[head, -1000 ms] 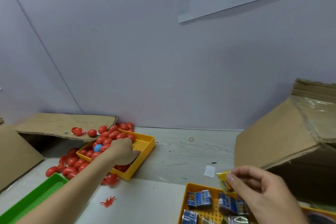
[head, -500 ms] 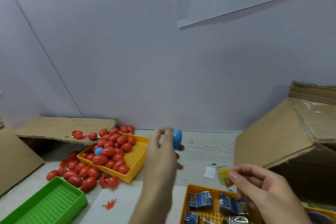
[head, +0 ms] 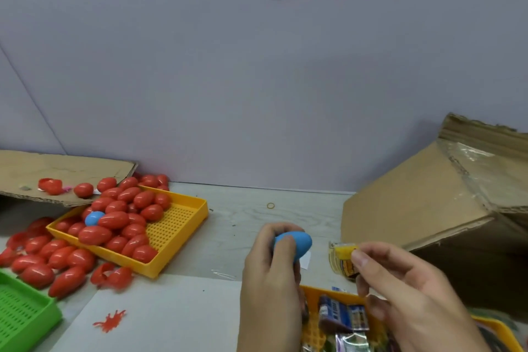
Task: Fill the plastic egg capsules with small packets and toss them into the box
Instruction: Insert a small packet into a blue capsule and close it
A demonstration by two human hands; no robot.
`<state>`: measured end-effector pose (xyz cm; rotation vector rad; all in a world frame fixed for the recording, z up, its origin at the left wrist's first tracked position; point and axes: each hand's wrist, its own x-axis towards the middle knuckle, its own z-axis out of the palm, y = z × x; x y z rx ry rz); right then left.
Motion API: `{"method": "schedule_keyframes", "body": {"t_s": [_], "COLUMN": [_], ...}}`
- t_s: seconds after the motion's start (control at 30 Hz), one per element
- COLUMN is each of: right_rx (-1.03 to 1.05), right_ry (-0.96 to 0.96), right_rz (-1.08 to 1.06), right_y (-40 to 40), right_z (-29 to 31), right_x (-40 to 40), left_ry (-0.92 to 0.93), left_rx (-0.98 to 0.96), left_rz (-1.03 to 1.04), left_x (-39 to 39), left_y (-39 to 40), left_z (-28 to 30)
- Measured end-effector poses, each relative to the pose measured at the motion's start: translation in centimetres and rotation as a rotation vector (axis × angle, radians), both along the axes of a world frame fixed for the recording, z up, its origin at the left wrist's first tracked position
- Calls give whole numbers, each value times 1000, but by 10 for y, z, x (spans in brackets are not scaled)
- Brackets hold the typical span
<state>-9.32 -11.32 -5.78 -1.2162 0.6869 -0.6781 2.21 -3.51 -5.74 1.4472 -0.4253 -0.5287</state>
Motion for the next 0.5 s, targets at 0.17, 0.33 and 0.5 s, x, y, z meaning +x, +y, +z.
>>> {"method": "schedule_keyframes", "body": {"t_s": [0.17,0.33,0.5], "right_rx": [-25,-41,-52], "right_ry": [2,-36,-60], "right_rz": [-34,-65,-92], "right_y": [-2,-2,-3], "right_z": [-4,-7,-11], "right_x": [1,2,3], "left_ry": [-130,-157,-192], "left_rx": [16,21,27], "left_rz": [-82,-149,-155], "left_x": [-8,-13,-16], "left_y": [2,-1,-2], "left_z": [-3,-3,-5]}}
